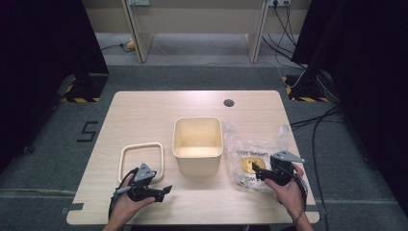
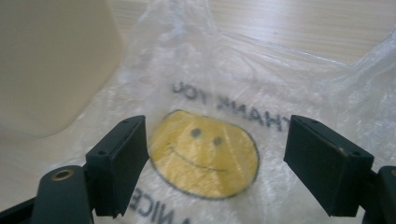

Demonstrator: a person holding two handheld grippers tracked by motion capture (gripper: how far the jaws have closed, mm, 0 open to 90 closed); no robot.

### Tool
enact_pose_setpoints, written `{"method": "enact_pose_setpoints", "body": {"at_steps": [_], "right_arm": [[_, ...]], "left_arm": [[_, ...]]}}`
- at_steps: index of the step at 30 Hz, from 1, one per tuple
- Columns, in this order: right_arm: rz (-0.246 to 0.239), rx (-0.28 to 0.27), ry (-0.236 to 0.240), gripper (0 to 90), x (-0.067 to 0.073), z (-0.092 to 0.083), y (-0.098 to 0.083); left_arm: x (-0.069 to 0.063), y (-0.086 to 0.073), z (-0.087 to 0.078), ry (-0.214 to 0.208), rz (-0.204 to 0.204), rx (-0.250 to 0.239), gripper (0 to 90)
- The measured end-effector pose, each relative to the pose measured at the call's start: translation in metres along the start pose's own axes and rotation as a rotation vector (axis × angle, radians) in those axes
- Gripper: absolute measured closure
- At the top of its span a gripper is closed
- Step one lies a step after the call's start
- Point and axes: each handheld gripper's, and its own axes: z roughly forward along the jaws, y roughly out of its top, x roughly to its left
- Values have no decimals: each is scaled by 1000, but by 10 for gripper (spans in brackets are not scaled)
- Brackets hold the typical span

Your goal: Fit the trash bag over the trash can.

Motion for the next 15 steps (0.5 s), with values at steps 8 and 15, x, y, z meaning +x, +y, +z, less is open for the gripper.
{"method": "enact_pose_setpoints", "body": {"at_steps": [8, 15], "right_arm": [[-1, 34, -33, 215, 0, 19, 14], [-7, 62, -47, 216, 1, 37, 22]], "left_arm": [[-1, 0, 1, -3, 2, 3, 163], [0, 0, 1, -5, 1, 3, 163]]}}
